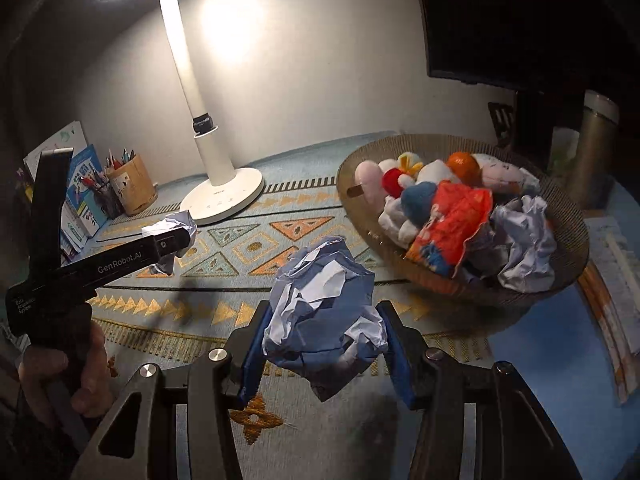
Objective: Organize objects
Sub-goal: 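Carry both paper balls into the bowl and open both grippers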
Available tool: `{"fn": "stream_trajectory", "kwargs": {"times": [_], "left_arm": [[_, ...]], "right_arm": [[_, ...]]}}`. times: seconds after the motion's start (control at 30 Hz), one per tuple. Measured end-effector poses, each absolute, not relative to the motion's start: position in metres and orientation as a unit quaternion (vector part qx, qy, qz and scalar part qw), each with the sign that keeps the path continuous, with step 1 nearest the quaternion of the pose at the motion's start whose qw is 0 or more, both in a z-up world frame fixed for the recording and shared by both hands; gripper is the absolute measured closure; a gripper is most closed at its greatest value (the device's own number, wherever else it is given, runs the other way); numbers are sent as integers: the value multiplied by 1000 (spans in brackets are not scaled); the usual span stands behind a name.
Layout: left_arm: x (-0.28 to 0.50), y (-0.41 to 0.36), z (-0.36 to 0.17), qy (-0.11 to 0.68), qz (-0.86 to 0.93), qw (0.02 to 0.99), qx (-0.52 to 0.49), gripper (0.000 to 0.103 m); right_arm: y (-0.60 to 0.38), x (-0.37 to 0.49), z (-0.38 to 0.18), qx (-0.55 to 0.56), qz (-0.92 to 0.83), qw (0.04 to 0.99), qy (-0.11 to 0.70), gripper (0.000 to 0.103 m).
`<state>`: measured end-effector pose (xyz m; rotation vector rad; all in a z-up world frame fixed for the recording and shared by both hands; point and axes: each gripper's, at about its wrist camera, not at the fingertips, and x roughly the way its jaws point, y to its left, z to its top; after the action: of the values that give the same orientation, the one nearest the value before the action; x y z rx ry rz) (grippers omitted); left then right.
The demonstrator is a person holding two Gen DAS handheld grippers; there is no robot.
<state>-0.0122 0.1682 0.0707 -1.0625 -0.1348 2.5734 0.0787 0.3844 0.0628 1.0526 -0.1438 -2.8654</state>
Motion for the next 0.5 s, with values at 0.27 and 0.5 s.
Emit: {"fn": "stream_trajectory", "kwargs": {"times": [0.27,0.5], "left_arm": [[-28,272,106,-13,901,261,-346,54],[-35,330,107,36,900,288,-326,54]], "right_arm": [[466,34,136,273,-961,-18,-38,52],[513,-43,147,306,-948,-14,-81,52]]}}
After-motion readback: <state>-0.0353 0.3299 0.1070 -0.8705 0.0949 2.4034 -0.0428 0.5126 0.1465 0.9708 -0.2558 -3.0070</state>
